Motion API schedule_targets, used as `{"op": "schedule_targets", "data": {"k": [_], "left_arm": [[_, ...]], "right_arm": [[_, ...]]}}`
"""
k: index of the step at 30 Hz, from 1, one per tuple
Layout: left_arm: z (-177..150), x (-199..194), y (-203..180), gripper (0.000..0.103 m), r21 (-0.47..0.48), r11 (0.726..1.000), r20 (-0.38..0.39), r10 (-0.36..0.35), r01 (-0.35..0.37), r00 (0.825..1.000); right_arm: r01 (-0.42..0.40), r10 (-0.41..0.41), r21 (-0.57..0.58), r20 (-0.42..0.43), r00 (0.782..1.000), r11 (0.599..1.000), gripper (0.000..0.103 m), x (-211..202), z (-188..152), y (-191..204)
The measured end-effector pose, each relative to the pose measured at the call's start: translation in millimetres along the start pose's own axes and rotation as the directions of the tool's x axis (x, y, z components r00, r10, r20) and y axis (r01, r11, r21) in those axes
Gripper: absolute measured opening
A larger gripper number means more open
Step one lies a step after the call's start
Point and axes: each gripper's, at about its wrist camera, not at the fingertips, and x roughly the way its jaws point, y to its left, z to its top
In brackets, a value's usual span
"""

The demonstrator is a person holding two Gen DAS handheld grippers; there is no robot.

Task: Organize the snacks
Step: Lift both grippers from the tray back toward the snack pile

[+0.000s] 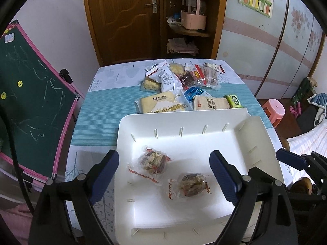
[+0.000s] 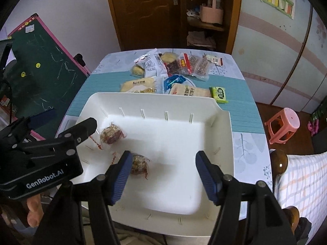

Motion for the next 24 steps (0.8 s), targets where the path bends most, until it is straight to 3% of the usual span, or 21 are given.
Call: {"op": "schedule_targets", "data": {"k": [10,18,24], "left_arm": [[11.7,-7.7,2.5,0.090,0.009,1.000,0.034,0.022,-0.023,0.999],[44.7,-24.5,22.0,0.090,-0.048,0.998,0.102,0.052,-0.048,0.993],[75.7,-30.0,31.2,0.090,-0.024,0.995,0.146,0.095,-0.093,0.985]], "right_arm": [[-0.004,0.004,0.007,0.031,1.000,1.000,0.065,-4.4,6.9,-4.5],[-0.027,0.026,0.009,0.079,0.997,1.000,0.064,-15.5,30.3,-12.0],[-0.027,0.024,0.023,0.121,0.992,0.999,0.064,-25.8,54.9,-27.6]]}}
